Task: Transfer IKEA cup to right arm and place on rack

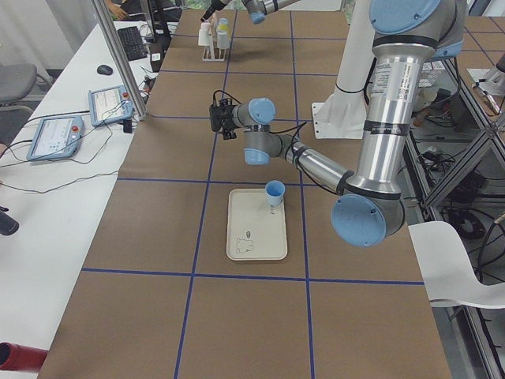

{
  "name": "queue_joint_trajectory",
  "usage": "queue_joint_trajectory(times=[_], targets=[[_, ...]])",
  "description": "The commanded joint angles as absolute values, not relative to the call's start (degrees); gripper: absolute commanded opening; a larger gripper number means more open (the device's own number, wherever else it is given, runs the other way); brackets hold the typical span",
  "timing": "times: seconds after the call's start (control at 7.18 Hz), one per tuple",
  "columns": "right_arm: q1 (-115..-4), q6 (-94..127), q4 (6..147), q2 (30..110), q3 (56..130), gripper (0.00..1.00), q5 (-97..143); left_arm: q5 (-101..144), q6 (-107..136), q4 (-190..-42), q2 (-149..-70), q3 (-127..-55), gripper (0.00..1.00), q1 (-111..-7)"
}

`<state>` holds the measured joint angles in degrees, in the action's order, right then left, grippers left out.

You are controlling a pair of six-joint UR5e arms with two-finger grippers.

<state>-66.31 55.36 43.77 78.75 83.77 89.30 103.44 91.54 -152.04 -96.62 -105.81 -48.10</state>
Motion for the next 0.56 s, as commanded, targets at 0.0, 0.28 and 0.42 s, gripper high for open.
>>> queue_joint_trajectory(times=[0.0, 0.28, 0.42], targets=[[-65.05, 57.29, 43.86, 78.40, 86.38, 0.91, 89.56, 106.87, 75.23, -144.87, -88.30, -109.67, 0.90, -51.40], [-62.68, 62.90, 43.94, 78.49, 89.19, 0.92, 90.09, 106.70, 67.17, -140.99, -79.67, -110.83, 0.90, -51.33], [-61.80, 65.63, 44.03, 79.10, 91.56, 0.96, 92.18, 107.40, 65.32, -140.89, -74.93, -111.18, 0.90, -50.63]])
